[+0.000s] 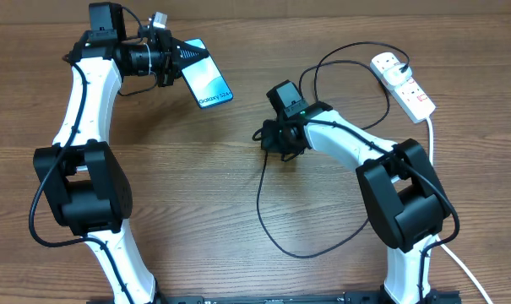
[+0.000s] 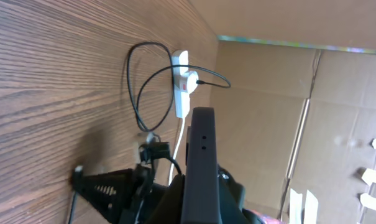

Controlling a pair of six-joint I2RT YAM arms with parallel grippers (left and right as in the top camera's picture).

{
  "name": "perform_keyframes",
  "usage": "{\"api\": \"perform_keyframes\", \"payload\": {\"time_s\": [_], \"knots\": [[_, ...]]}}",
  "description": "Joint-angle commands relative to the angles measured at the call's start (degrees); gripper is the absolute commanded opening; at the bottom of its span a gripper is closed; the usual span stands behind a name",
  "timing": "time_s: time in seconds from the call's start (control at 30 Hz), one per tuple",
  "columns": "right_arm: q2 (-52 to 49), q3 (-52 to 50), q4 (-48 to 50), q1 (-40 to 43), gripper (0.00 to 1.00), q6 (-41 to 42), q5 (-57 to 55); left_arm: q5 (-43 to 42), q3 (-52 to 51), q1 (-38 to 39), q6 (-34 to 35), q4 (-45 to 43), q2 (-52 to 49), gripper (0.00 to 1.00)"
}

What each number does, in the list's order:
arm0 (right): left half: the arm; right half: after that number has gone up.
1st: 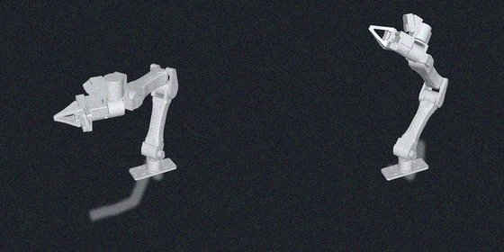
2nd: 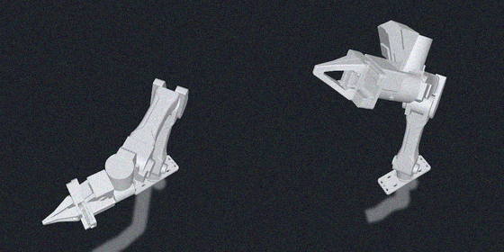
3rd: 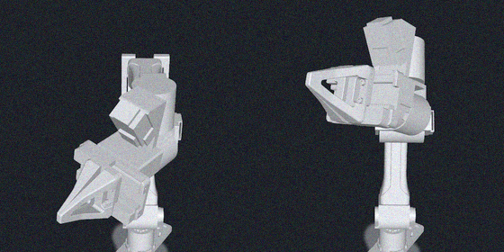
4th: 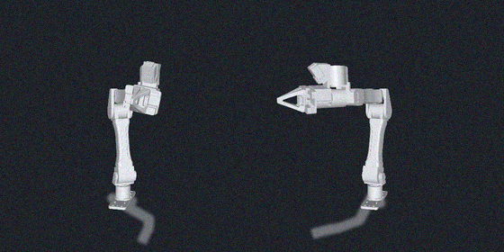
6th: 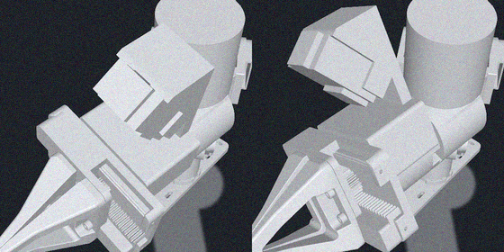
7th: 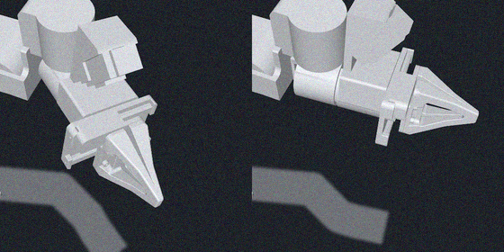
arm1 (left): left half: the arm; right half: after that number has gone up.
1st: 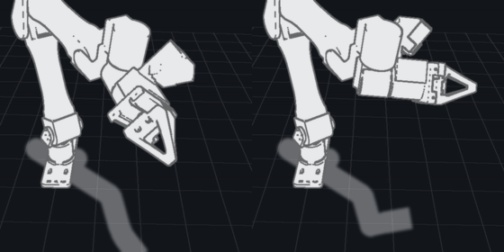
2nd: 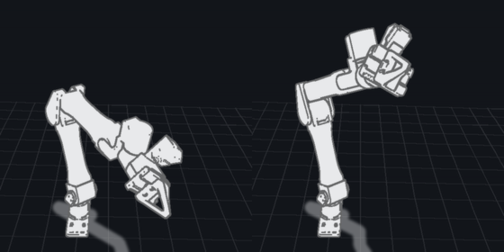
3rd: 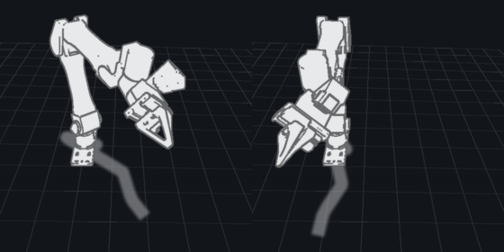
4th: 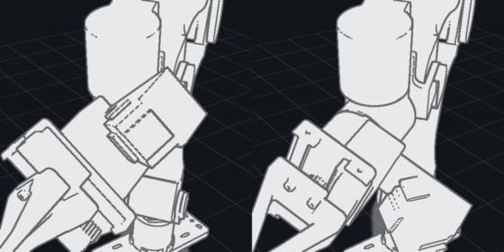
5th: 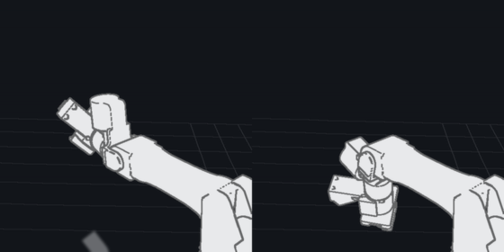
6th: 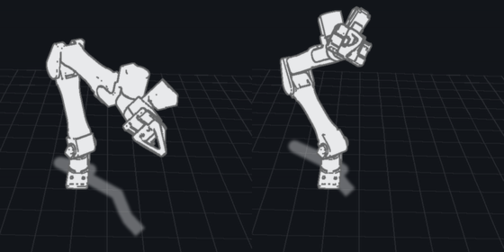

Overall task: Plug charger to phone and switch on socket
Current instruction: 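Lower the right gripper over the black cable's USB-C end, then close the right gripper on the USB-C plug and lift it, then move the held plug with the right gripper to the phone's bottom port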

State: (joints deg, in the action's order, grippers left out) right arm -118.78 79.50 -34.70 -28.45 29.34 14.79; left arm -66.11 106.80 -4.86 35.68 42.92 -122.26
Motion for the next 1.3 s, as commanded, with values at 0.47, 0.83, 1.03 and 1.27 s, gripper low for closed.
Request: {"api": "perform_keyframes", "payload": {"time_s": [0.47, 0.83, 1.03, 1.27], "knots": [[12.48, 2.05, -2.67, 2.62, 0.04, -17.51, 45.48, -7.06, 0.09, -0.02, -7.8, -0.35, 0.63, 0.04], [12.48, 2.05, 3.54, 2.8, 0.04, -14.36, 51.95, -9.42, 0.09, 0.0, -10.91, -0.37, 0.63, 0.04], [12.48, 2.05, 11.65, 2.82, 0.04, -5.81, 51.74, -12.04, 0.09, 0.04, -11.26, -0.35, 0.66, 0.04], [12.48, 2.03, 14.34, 2.8, 0.04, -1.01, 49.16, -15.1, 0.09, 0.04, -11.04, -0.35, 0.63, 0.04]]}}
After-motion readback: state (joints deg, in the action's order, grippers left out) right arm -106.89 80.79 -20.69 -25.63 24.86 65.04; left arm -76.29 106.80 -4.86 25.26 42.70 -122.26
